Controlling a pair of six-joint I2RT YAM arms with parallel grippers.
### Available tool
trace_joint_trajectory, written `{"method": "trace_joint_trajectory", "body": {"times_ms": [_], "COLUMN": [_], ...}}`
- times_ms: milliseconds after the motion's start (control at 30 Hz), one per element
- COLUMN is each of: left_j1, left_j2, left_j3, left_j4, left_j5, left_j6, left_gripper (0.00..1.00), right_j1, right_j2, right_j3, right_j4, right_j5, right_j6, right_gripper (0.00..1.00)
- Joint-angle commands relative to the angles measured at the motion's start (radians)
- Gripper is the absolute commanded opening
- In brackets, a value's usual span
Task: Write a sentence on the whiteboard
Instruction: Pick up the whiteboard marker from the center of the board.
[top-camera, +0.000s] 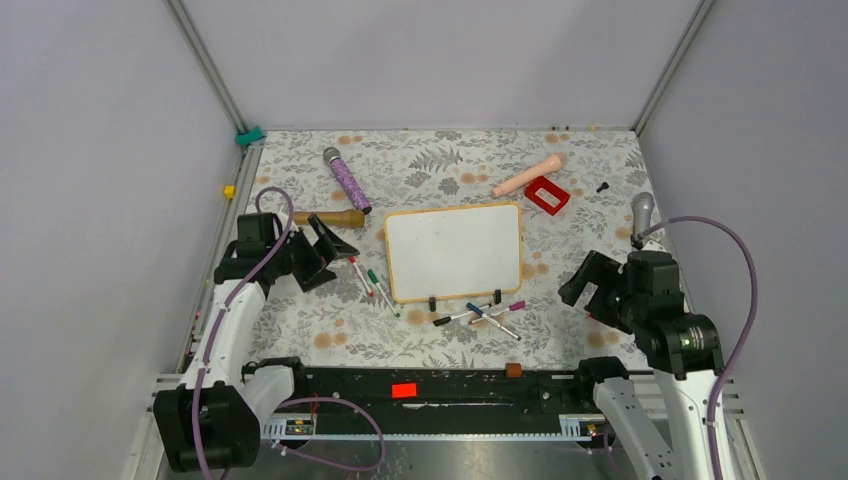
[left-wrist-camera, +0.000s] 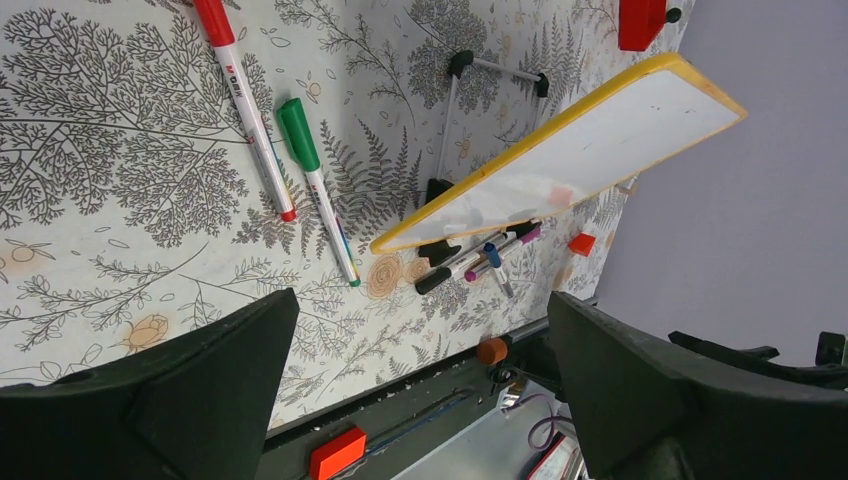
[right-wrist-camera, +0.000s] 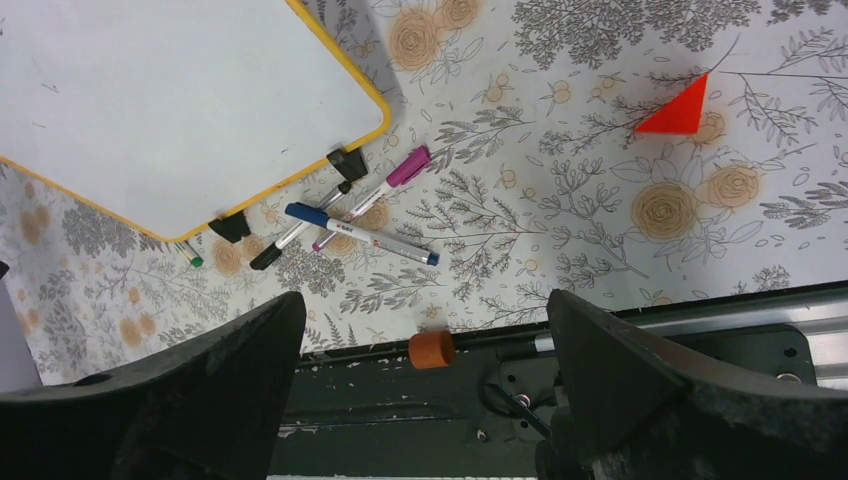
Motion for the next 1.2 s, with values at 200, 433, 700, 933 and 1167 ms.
{"method": "trace_joint_trajectory", "body": {"times_ms": [200,433,700,933,1167], "left_j1": [-0.146,-0.233,-0.344,-0.361,-0.362], "left_j2": [-0.01,0.045,0.212,0.391,0.541], "left_j3": [0.028,0.02,0.125,0.236,0.326], "left_j4": [-0.006,-0.114,-0.122,-0.127,-0.111], "left_j5": [-0.153,-0.485,-0.71,-0.798,-0.827], "left_j6": [-0.048,-0.165,-0.174,-0.161,-0.147], "left_gripper": [0.98,0.8,0.72,0.69,0.67], "right_j1": [0.041,0.066,0.138,0.161,0.162], "right_j2": [0.104,0.201,0.26,0.245,0.219], "right_j3": [-0.032,-0.029,-0.006,-0.007,-0.025], "right_j4": [0.112,0.23,0.249,0.275,0.297], "right_j5": [-0.106,-0.159,-0.074,-0.05,-0.044], "right_j6": [-0.081,-0.064,-0.111,-0.153,-0.181], "right_gripper": [0.99,0.99,0.97,0.97,0.97]}}
